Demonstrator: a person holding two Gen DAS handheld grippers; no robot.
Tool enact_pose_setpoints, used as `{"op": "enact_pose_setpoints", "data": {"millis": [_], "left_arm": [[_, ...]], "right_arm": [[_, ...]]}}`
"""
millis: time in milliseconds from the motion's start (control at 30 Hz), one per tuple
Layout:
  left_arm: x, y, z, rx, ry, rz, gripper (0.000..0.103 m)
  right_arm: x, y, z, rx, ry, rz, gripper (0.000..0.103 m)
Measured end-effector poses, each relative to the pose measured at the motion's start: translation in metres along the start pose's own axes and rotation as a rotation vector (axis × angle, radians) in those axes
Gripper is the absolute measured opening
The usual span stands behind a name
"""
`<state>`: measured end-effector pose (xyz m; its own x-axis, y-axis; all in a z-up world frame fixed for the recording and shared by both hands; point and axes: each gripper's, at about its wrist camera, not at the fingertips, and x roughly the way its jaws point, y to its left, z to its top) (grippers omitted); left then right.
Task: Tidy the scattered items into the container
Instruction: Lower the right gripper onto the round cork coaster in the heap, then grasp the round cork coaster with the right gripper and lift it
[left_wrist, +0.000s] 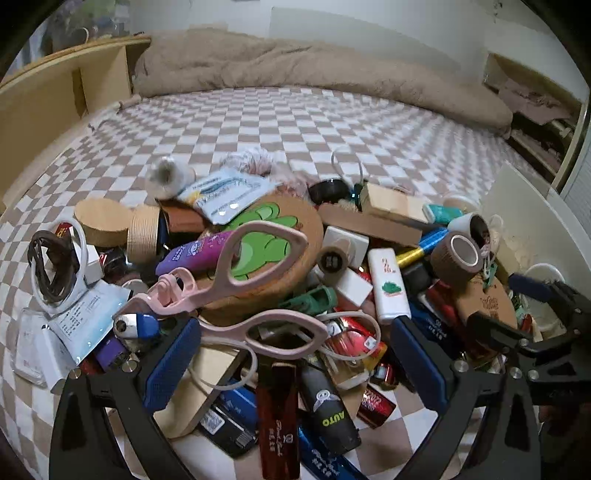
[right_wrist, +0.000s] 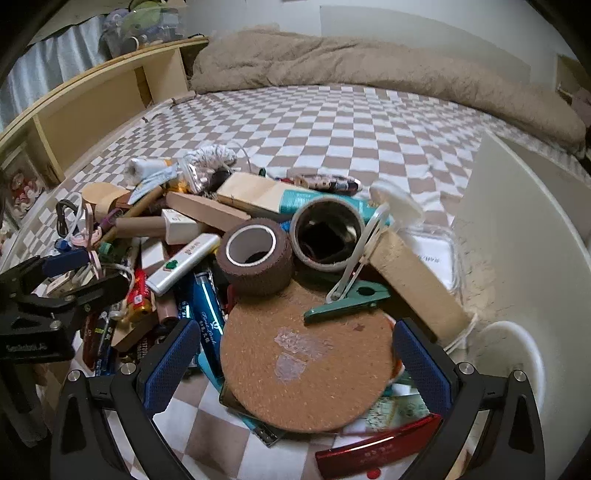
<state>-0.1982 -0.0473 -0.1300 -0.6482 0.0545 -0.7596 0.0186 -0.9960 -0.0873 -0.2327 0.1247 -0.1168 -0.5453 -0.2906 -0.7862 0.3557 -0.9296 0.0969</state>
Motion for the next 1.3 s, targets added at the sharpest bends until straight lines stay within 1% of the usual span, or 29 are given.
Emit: {"op": "enact_pose_setpoints", "data": {"millis": [67, 233, 333, 467, 567, 633, 800, 933, 1000, 1100, 1167, 1233, 1267, 1300], "left_arm": [[0.0, 0.002, 0.0, -0.009, -0.01, -0.008, 0.103], [0.004, 0.001, -0.003, 0.008, -0.018, -0.004, 0.103], [0.007, 0.002, -0.004, 0.009, -0.016, -0.009, 0.103], [0.008, 0.004, -0.006, -0.007, -0.016, -0.022, 0.103], [0.009, 0.005, -0.006, -0.007, -0.014, -0.021, 0.103], [0.009, 0.006, -0.006, -0.013, -0.017, -0.023, 0.103], [0.008, 0.012, -0.007, -0.056, -0.032, -0.049, 0.103], [0.002, 0.02, -0.007, -0.129, -0.049, -0.101, 0.103], [0.0, 0.025, -0.006, -0.155, -0.054, -0.126, 0.103], [-0.001, 0.027, -0.005, -0.161, -0.058, -0.126, 0.101], [-0.003, 0.027, -0.005, -0.159, -0.062, -0.107, 0.095], [-0.005, 0.027, -0.007, -0.158, -0.065, -0.093, 0.086], [-0.006, 0.028, -0.008, -0.158, -0.066, -0.089, 0.085], [-0.006, 0.028, -0.008, -0.157, -0.067, -0.084, 0.082]], "right_arm": [[0.004, 0.001, -0.001, 0.002, 0.006, -0.007, 0.103], [0.007, 0.009, -0.004, -0.049, -0.007, -0.064, 0.103], [0.009, 0.015, -0.008, -0.091, -0.012, -0.096, 0.103], [0.009, 0.022, -0.014, -0.172, -0.02, -0.104, 0.103], [0.013, 0.024, -0.014, -0.233, 0.007, -0.123, 0.103], [0.015, 0.024, -0.012, -0.246, 0.022, -0.13, 0.103], [0.017, 0.014, -0.009, -0.199, 0.036, -0.115, 0.103], [0.014, -0.001, -0.007, -0.123, 0.043, -0.049, 0.103], [0.009, -0.006, -0.007, -0.092, 0.03, -0.023, 0.103], [-0.001, -0.017, -0.004, -0.019, 0.015, 0.036, 0.103], [-0.006, -0.025, -0.002, 0.029, 0.001, 0.063, 0.103], [-0.012, -0.028, -0.002, 0.045, -0.012, 0.059, 0.103], [-0.014, -0.029, -0.002, 0.046, -0.018, 0.05, 0.103], [-0.014, -0.031, -0.003, 0.049, -0.023, 0.045, 0.103]]}}
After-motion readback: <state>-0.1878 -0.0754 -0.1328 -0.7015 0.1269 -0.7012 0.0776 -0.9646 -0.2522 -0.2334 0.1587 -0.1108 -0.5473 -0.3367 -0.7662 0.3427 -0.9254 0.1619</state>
